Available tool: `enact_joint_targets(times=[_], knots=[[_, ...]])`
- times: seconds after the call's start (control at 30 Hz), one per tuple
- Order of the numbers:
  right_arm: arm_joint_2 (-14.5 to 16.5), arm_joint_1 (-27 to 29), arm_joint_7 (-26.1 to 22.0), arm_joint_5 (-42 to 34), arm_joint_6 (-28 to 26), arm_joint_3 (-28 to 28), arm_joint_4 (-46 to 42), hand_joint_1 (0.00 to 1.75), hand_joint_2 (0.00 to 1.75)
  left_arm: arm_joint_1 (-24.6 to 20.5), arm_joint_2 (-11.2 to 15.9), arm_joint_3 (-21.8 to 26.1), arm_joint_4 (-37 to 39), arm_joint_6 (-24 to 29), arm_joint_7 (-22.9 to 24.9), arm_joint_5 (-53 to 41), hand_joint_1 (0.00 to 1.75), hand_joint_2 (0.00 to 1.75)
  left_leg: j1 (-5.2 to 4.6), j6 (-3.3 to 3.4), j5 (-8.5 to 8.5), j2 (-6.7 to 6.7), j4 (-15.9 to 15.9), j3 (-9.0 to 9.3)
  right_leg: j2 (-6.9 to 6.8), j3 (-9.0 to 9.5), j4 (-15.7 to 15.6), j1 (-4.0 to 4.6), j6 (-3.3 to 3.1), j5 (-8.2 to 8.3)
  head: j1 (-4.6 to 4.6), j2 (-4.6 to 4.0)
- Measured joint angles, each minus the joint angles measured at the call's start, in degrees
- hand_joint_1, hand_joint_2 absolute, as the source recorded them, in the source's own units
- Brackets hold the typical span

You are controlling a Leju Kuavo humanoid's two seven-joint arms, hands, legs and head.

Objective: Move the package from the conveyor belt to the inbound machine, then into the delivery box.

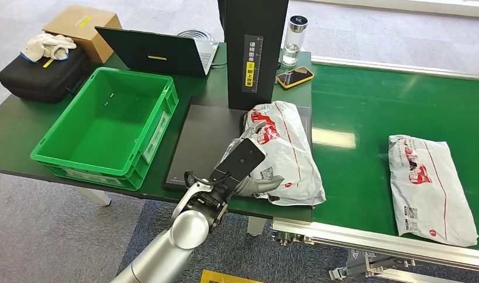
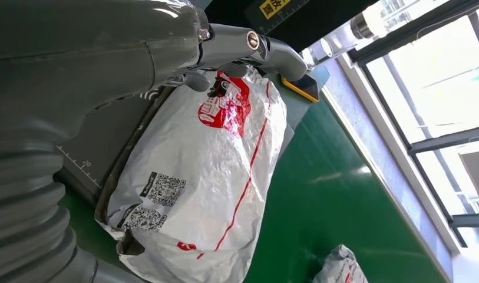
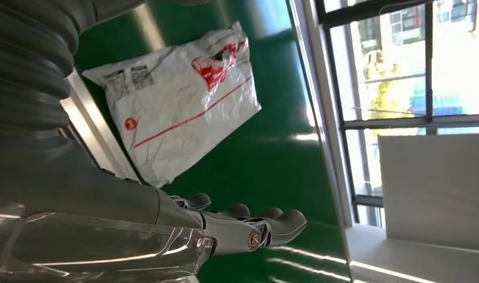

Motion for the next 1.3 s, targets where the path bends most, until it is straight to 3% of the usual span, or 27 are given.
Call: enact_joint_targets(times=[0.17, 0.47, 0.73, 0.93, 1.3], knots=[[1.56, -1.07, 0.15, 0.98, 1.1, -4.16, 2.91, 0.0, 1.75, 0.07, 0.09, -0.06, -0.59, -0.15, 0.3, 0.14, 0.0, 1.75, 0.0, -0.01, 0.0, 0.0, -0.02, 0.01, 0.0, -0.02, 0.0, 0.01, -0.01, -0.01, -0.01, -0.01], [2.77, -2.66, 2.06, 3.19, 2.06, -6.9, 6.13, 0.0, 1.75, 0.29, 0.2, -0.1, -0.86, 0.29, 1.1, 0.4, 0.0, 1.75, 0.01, -0.01, 0.0, 0.01, -0.02, 0.02, 0.01, 0.0, 0.01, 0.01, -0.01, -0.01, -0.01, 0.0], [2.85, -6.18, 2.28, 6.32, 3.56, -8.6, 19.05, 0.0, 1.75, 1.64, 0.5, -0.1, -0.86, 1.75, 1.5, -0.32, 0.0, 1.75, 0.0, 0.0, 0.0, 0.03, -0.01, 0.03, 0.01, 0.0, 0.0, 0.0, -0.01, -0.01, 0.01, 0.0], [2.9, -6.47, 2.86, 6.9, 8.62, -11.53, 21.06, 0.0, 1.75, 2.3, 0.02, -1.02, -0.37, -0.23, 2.89, -2.61, 0.0, 1.75, 0.0, -0.01, -0.01, 0.02, -0.02, 0.0, 0.01, -0.03, 0.0, 0.0, -0.01, -0.02, -0.01, 0.0], [3.34, -7.4, 2.67, 6.94, 11.32, -13.0, 18.66, 0.0, 1.75, 0.67, -2.4, -4.01, 13.7, 2.62, 1.89, -6.74, 0.0, 1.75, 0.0, -0.01, 0.0, 0.04, -0.01, 0.04, 0.02, 0.0, 0.0, 0.0, 0.01, -0.01, 0.0, 0.0]])
